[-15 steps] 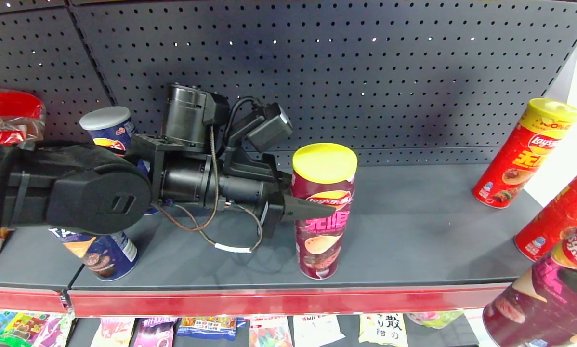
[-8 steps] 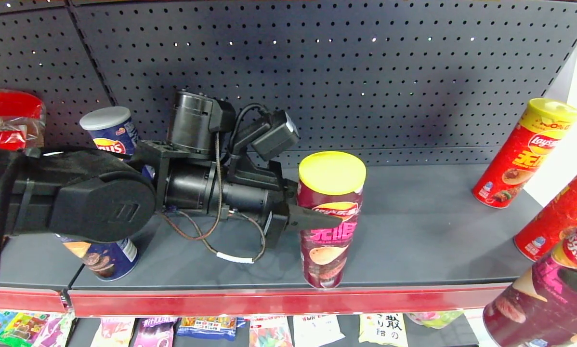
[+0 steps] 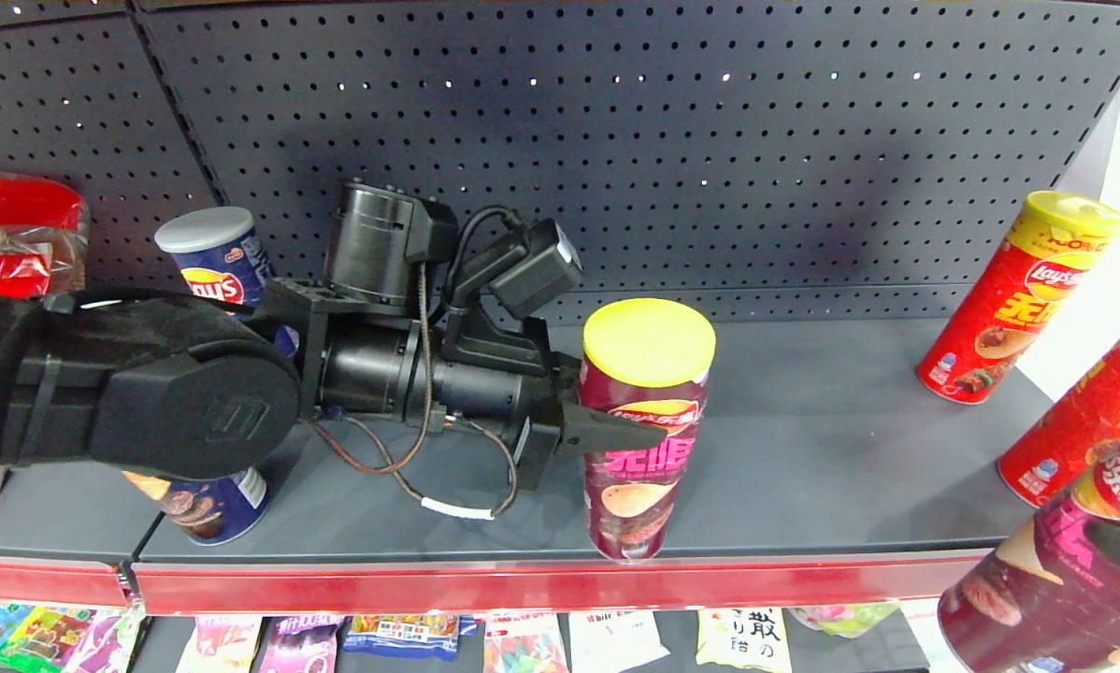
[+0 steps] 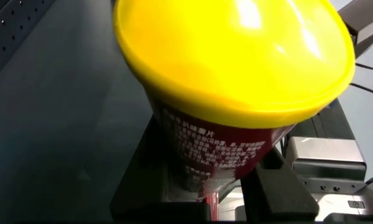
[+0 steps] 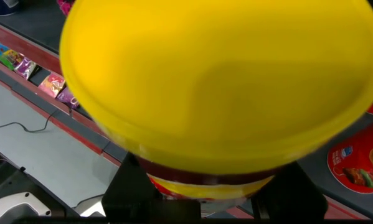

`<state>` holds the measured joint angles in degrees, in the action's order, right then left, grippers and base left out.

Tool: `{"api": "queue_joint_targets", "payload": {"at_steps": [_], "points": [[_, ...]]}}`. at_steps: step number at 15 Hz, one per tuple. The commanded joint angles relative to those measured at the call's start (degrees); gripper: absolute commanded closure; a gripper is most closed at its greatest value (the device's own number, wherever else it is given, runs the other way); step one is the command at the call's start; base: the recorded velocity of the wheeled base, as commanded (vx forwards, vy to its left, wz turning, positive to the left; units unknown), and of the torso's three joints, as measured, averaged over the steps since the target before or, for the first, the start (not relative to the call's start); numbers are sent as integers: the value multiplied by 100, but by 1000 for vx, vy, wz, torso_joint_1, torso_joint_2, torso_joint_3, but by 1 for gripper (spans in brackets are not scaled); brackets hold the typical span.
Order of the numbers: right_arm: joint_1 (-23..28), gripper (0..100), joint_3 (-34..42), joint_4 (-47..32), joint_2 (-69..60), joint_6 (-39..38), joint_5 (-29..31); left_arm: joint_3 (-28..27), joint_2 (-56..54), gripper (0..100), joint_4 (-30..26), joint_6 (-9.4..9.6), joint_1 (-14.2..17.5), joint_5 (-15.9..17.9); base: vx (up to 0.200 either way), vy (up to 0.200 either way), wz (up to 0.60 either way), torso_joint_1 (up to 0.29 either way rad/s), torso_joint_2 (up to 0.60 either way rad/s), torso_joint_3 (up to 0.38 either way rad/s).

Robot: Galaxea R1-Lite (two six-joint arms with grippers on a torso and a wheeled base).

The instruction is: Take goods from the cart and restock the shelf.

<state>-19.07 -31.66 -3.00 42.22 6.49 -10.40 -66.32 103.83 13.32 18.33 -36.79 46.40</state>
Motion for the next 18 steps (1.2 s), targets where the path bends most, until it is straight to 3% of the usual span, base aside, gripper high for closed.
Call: {"api": "queue_joint_targets", "payload": {"at_steps": [1, 6, 13, 15, 16, 18], "points": [[-1, 100, 2, 1, -12, 2, -6, -4, 15, 0, -14, 3, 5, -34, 0, 0, 0, 0, 0, 0], [-1, 100, -253, 1, 120, 2, -6, 154, -91, 0, 83, 21, 40, -184, 0, 0, 0, 0, 0, 0], [-53, 100, -851, 115, 1105, 37, -199, 1464, -961, 0, 320, 30, 348, -307, 0, 0, 0, 0, 0, 0], [-62, 100, -939, 397, 1500, 107, -375, 1798, -1154, 0, 320, 30, 410, -412, 0, 0, 0, 0, 0, 0], [-62, 100, -947, 941, 1966, 283, -437, 2000, -1312, 0, 320, 30, 410, -430, 0, 0, 0, 0, 0, 0], [-62, 100, -983, 1196, 2177, 292, -437, 2053, -1365, 0, 320, 21, 410, -439, 0, 0, 0, 0, 0, 0]]}}
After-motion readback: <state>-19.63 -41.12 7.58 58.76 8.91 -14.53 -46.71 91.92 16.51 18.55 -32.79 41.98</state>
